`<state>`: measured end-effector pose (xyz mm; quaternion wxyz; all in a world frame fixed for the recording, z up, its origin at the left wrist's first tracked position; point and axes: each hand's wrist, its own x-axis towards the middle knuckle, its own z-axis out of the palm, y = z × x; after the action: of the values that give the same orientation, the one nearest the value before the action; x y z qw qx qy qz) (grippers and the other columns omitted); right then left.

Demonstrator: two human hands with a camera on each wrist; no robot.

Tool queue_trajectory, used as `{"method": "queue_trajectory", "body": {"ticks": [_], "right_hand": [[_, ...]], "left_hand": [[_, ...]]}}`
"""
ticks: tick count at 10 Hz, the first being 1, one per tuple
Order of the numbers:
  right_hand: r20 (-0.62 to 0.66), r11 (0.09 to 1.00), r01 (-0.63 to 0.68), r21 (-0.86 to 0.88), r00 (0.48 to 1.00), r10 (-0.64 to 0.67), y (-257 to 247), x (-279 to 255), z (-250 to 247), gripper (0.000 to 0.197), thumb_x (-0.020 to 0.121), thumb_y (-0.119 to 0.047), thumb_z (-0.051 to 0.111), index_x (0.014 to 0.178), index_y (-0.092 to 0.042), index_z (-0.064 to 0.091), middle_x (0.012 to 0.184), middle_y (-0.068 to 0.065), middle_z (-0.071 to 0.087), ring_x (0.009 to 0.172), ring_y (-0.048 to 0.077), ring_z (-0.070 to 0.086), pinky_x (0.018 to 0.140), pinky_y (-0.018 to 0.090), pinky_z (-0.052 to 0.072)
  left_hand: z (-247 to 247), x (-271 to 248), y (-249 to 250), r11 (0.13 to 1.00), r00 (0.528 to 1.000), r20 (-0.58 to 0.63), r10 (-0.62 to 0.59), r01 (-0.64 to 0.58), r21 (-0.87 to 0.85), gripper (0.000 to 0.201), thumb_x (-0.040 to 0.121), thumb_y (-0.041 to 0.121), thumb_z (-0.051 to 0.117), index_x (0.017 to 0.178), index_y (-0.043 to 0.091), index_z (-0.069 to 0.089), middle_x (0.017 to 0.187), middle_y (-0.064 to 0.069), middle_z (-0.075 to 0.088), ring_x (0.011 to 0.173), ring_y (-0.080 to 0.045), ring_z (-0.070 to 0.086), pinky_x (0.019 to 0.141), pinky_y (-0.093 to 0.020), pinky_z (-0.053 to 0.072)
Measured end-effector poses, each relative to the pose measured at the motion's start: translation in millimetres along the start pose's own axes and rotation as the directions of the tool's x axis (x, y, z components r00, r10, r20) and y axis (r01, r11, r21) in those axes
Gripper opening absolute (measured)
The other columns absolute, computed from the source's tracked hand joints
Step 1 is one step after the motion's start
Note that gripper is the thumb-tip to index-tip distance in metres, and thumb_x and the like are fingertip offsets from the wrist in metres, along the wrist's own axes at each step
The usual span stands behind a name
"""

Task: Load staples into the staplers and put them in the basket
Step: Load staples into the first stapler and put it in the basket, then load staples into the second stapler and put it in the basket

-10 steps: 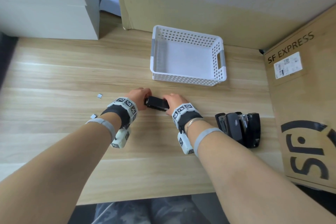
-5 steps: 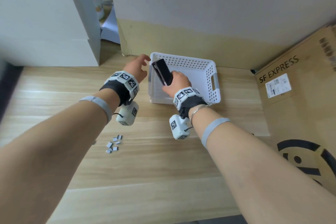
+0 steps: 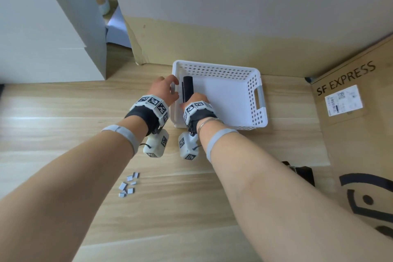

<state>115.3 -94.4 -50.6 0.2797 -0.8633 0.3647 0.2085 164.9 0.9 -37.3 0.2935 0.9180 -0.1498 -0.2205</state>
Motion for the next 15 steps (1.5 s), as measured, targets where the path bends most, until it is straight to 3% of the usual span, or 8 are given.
{"method": "queue_trajectory", "body": {"ticks": [2,4,6,7,9,11,13,15], "right_hand": [[-0.035,0.997,-0.061,0.047,0.997,0.063,-2.3,3.8,15.3,0.041,0.089,-0.018,0.061,0.125,-0.007,0.045,0.122,0.012,0.061,0.111,0.029,0.063,0.088,0.035,0.051],[-0.009,0.997,-0.047,0.061,0.999,0.047,-2.0,-6.1,-8.1,0.059,0.088,-0.051,0.05,0.13,-0.011,0.041,0.122,0.014,0.059,0.112,0.035,0.059,0.087,0.04,0.047],[-0.168,0.998,0.067,0.004,0.984,-0.065,15.9,-30.6,-41.7,0.036,0.1,-0.031,0.031,0.087,-0.006,0.053,0.085,0.011,0.057,0.082,0.031,0.055,0.068,0.03,0.038],[-0.234,0.998,0.066,0.0,0.97,-0.064,33.1,-51.7,-47.3,0.042,0.098,-0.023,0.031,0.058,-0.011,0.036,0.06,0.004,0.04,0.072,0.027,0.047,0.061,0.027,0.034],[-0.353,0.997,0.0,0.077,0.935,0.027,94.3,-88.4,-35.2,0.033,0.095,-0.022,0.036,0.065,-0.008,0.041,0.055,0.003,0.035,0.068,0.027,0.046,0.056,0.027,0.032],[-0.361,0.965,-0.261,-0.013,0.901,0.239,158.1,-109.2,-32.5,0.022,0.093,-0.021,0.047,0.102,-0.015,0.066,0.121,0.006,0.058,0.122,0.03,0.038,0.1,0.045,0.031],[-0.252,0.933,-0.35,0.078,0.899,0.358,224.1,-119.2,-28.6,0.041,0.09,-0.012,0.05,0.131,-0.015,0.047,0.138,0.014,0.041,0.128,0.037,0.038,0.108,0.05,0.033],[-0.157,0.934,-0.273,0.231,0.937,0.313,217.8,-131.6,-33.9,0.035,0.095,-0.013,0.05,0.13,-0.016,0.051,0.132,0.013,0.055,0.121,0.029,0.053,0.094,0.032,0.045]], "left_hand": [[3.5,3.0,-5.2,1.0,1.0,-0.017,0.015,-0.015,-0.016,0.035,0.082,0.011,0.059,0.116,0.014,0.052,0.105,-0.01,0.051,0.082,-0.02,0.047,0.076,-0.027,0.041],[2.3,-7.8,-0.2,1.0,1.0,0.005,0.018,-0.018,0.006,0.033,0.09,0.013,0.049,0.123,0.013,0.047,0.121,-0.017,0.047,0.09,-0.033,0.057,0.076,-0.031,0.043],[-2.5,-34.3,4.4,0.999,0.999,-0.045,-0.005,0.007,0.044,0.027,0.094,0.018,0.04,0.118,0.01,0.047,0.118,-0.018,0.047,0.074,-0.027,0.047,0.071,-0.031,0.041],[-2.3,-54.9,11.8,0.998,0.998,-0.063,-0.022,0.026,0.055,0.023,0.092,0.011,0.036,0.111,0.005,0.048,0.112,-0.02,0.051,0.075,-0.03,0.049,0.069,-0.033,0.04],[20.4,-105.8,14.5,0.997,0.997,-0.053,0.062,-0.06,0.04,0.023,0.09,0.005,0.036,0.108,0.003,0.05,0.107,-0.021,0.056,0.079,-0.031,0.05,0.069,-0.034,0.039],[58.4,-139.4,5.0,0.995,0.996,0.04,0.08,-0.082,0.064,0.026,0.087,0.005,0.039,0.108,0.005,0.053,0.11,-0.019,0.059,0.095,-0.035,0.057,0.076,-0.035,0.044],[85.4,-153.2,2.3,0.992,0.992,0.097,0.081,-0.09,0.085,0.026,0.086,0.004,0.04,0.106,0.006,0.056,0.112,-0.018,0.059,0.097,-0.035,0.058,0.074,-0.031,0.042],[95.3,-157.7,0.7,0.989,0.988,0.139,0.072,-0.089,0.116,0.026,0.086,0.004,0.042,0.105,0.008,0.06,0.112,-0.016,0.06,0.1,-0.035,0.058,0.077,-0.033,0.045]]}}
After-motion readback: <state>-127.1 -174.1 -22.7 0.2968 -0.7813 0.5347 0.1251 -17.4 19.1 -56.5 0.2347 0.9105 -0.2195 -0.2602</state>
